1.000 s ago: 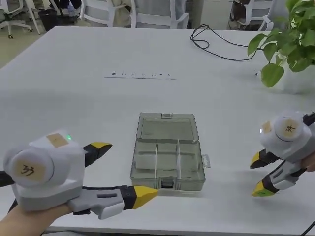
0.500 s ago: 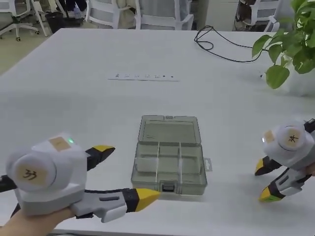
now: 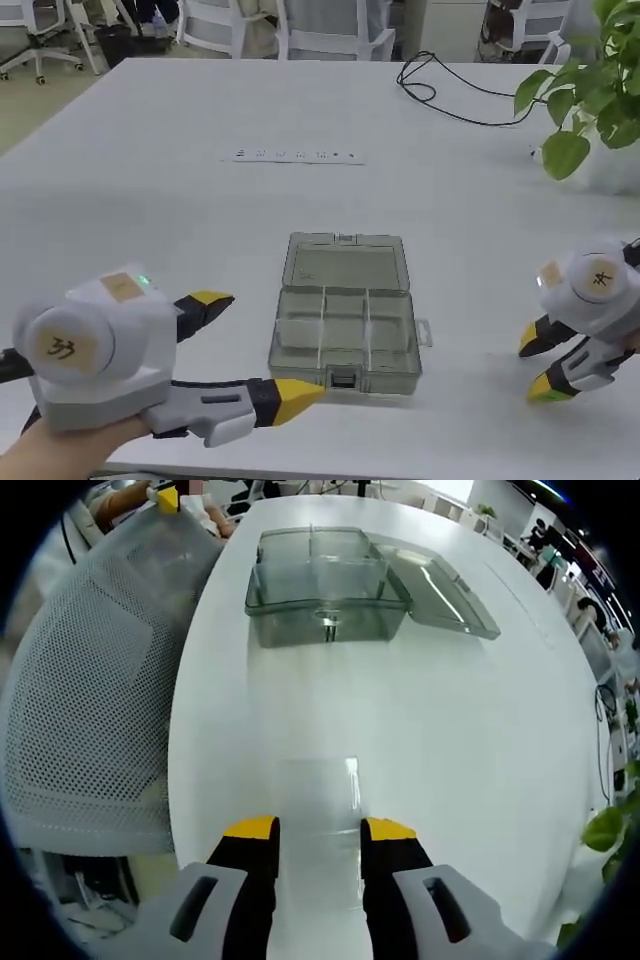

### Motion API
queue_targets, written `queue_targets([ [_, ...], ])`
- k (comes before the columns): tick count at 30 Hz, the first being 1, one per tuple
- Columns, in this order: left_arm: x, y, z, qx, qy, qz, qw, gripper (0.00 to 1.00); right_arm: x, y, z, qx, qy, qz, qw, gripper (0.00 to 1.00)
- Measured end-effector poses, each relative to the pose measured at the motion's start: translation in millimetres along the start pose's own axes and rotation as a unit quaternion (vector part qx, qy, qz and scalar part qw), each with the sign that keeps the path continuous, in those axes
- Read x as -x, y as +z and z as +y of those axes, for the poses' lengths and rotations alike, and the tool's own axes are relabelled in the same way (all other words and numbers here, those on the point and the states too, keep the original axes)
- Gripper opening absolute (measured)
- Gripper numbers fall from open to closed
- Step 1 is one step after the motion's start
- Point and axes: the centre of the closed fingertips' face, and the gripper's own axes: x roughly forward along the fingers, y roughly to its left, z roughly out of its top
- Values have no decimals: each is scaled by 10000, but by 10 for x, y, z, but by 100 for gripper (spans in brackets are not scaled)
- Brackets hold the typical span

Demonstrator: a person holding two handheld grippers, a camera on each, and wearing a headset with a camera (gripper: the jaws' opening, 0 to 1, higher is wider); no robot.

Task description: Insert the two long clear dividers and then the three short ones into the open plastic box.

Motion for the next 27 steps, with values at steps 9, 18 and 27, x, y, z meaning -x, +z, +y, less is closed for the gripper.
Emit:
queue_targets([
  [9, 20, 4, 20, 11, -4, -36, 10000, 82, 36, 38, 55, -99, -181, -67, 9998, 32],
  [18, 13, -4, 5, 63, -41, -46, 10000, 77, 230, 247, 7, -149, -541, -420, 9975, 32],
  [27, 5, -33, 2, 193, -35, -25, 9998, 72, 466, 572, -86, 23, -889, -896, 9920, 32],
])
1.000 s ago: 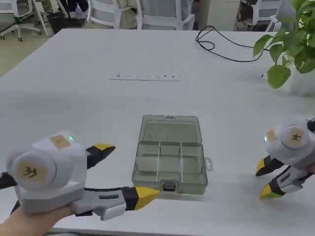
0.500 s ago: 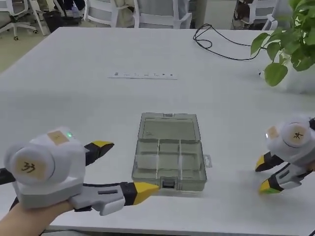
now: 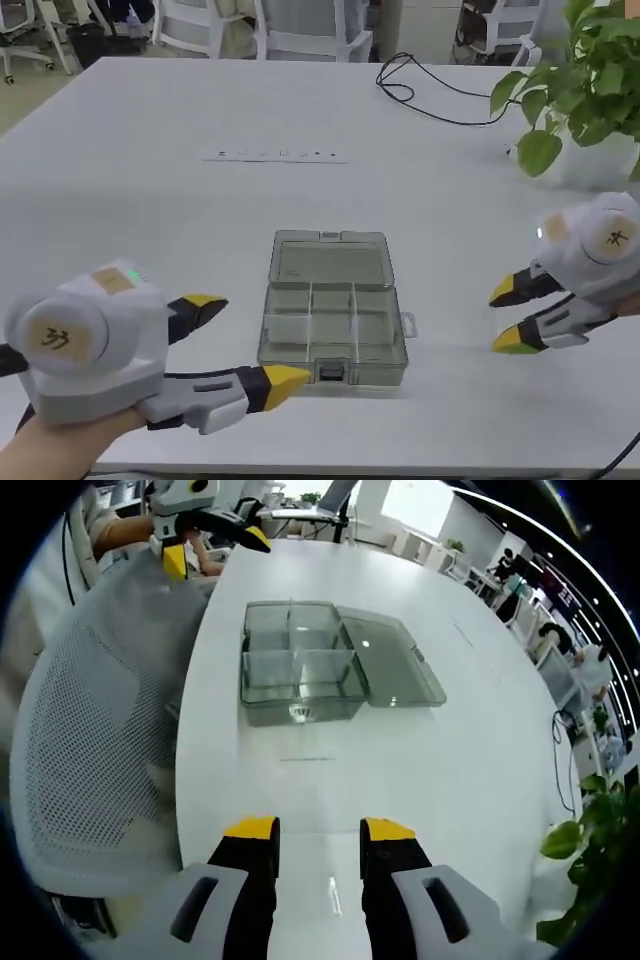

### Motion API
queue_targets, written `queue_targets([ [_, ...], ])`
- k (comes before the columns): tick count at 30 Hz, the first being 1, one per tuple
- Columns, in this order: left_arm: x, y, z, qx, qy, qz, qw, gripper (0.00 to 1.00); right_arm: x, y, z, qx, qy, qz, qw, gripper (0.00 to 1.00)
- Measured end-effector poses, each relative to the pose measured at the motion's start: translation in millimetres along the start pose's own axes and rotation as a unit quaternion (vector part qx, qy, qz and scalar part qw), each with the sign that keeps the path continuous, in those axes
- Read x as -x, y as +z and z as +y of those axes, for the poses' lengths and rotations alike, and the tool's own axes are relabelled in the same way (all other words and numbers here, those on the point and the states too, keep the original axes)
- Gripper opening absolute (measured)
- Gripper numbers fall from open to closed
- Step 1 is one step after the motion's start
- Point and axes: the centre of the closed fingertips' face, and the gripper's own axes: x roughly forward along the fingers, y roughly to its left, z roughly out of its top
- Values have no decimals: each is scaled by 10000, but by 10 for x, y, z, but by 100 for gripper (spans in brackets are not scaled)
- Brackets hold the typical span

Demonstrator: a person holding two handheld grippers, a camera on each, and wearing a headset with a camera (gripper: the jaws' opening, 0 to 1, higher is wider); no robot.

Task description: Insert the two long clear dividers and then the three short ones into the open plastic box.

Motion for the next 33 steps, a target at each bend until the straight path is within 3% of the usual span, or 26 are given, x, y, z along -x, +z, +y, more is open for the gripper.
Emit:
queue_targets([
  [14, -2, 113, -125, 314, -216, -319, 9988, 66, 9, 638, 78, 369, -124, -607, 9974, 32],
  [21, -33, 179, -132, 539, -285, -500, 9969, 60, 43, 1014, 223, 518, -252, -889, 9944, 32],
  [29, -76, 273, -125, 687, -344, -723, 9944, 50, -11, 1271, 196, 600, -390, -1113, 9912, 32],
  [33, -96, 305, -102, 959, -400, -836, 9911, 45, -46, 1365, 193, 649, -437, -1199, 9897, 32],
])
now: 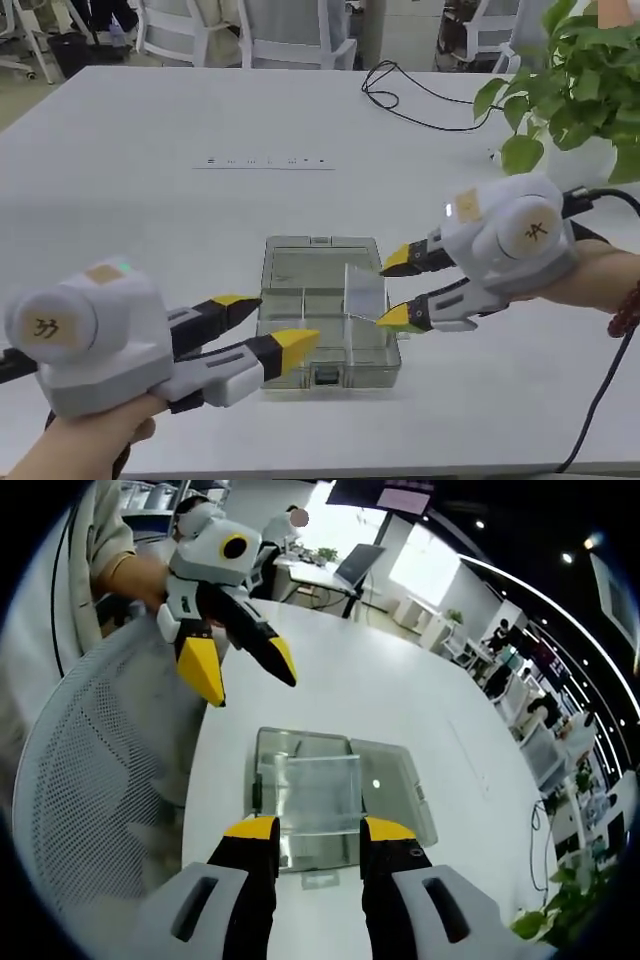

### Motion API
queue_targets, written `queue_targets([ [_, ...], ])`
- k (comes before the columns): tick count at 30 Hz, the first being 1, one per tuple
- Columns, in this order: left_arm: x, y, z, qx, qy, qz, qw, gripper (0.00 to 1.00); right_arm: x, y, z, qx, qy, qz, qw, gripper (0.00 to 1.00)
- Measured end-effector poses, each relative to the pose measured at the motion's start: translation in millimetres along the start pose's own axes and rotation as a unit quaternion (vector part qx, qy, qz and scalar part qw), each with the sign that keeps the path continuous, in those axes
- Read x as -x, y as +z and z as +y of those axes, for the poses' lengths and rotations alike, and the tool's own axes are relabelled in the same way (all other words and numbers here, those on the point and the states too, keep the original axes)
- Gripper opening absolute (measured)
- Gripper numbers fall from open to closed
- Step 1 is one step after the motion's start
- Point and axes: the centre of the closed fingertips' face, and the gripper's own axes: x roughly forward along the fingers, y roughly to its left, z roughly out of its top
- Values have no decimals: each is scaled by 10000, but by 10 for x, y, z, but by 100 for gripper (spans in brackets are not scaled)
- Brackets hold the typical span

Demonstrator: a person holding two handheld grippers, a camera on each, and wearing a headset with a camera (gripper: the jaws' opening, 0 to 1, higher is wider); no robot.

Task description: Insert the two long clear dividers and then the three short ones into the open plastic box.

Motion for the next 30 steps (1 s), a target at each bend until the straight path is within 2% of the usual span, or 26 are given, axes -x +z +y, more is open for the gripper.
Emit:
queue_targets([
  [6, -33, 44, 22, 429, -114, -152, 9989, 39, -74, 175, -6, 61, -97, -186, 9998, 32],
  [14, -75, 78, 13, 763, -238, -207, 9966, 30, -181, 347, 7, 98, -133, -375, 9992, 32],
  [19, -76, 104, 42, 1136, -306, -336, 9925, 21, -227, 439, 14, 96, -170, -489, 9986, 32],
  [24, -59, 90, 91, 1247, -262, -333, 9913, 13, -263, 516, 41, 107, -157, -569, 9982, 32],
  [28, -39, 94, 125, 1413, -284, -370, 9889, 8, -291, 587, 75, 111, -140, -638, 9978, 32],
  [30, -35, 76, 129, 1437, -274, -321, 9887, 5, -306, 622, 93, 122, -127, -673, 9976, 32],
])
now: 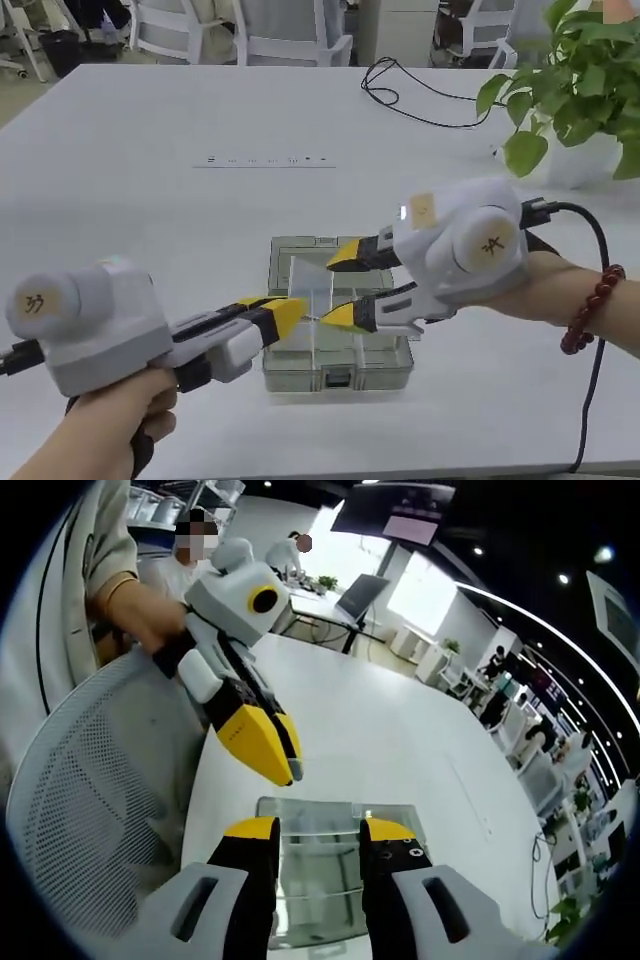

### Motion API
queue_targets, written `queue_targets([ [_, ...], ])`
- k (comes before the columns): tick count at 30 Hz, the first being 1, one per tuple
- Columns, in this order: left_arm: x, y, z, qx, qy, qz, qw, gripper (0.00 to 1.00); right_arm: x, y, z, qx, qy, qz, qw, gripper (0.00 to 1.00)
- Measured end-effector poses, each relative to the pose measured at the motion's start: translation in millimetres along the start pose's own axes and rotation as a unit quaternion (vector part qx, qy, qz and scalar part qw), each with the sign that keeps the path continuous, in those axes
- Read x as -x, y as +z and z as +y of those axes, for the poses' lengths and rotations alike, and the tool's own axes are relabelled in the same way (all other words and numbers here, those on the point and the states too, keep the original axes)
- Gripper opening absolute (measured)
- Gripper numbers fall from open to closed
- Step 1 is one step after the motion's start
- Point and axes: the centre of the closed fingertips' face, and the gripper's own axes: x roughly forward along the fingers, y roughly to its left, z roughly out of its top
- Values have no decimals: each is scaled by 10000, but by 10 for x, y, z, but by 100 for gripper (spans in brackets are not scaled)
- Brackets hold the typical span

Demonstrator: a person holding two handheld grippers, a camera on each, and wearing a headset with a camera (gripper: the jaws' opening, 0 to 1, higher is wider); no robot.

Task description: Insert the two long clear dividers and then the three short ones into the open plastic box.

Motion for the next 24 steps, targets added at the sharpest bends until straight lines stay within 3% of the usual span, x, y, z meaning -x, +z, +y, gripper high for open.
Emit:
queue_targets([
  [8, 35, -38, 29, 154, 21, 104, 9998, 0, -61, 56, 36, 104, -14, 16, 9999, 32],
  [11, 46, -46, 35, 290, 61, 128, 9995, 0, -68, 58, 38, 113, -27, 30, 9999, 32],
  [13, 50, -63, 42, 573, 116, 171, 9981, 0, -77, 58, 48, 161, -52, 62, 9998, 33],
  [18, 48, -103, 48, 781, 189, 311, 9963, 0, -90, 42, 83, 236, -56, 155, 9996, 33],
  [24, 63, -89, 34, 1074, 205, 255, 9937, 0, -68, 60, 81, 257, -134, 130, 9995, 33],
])
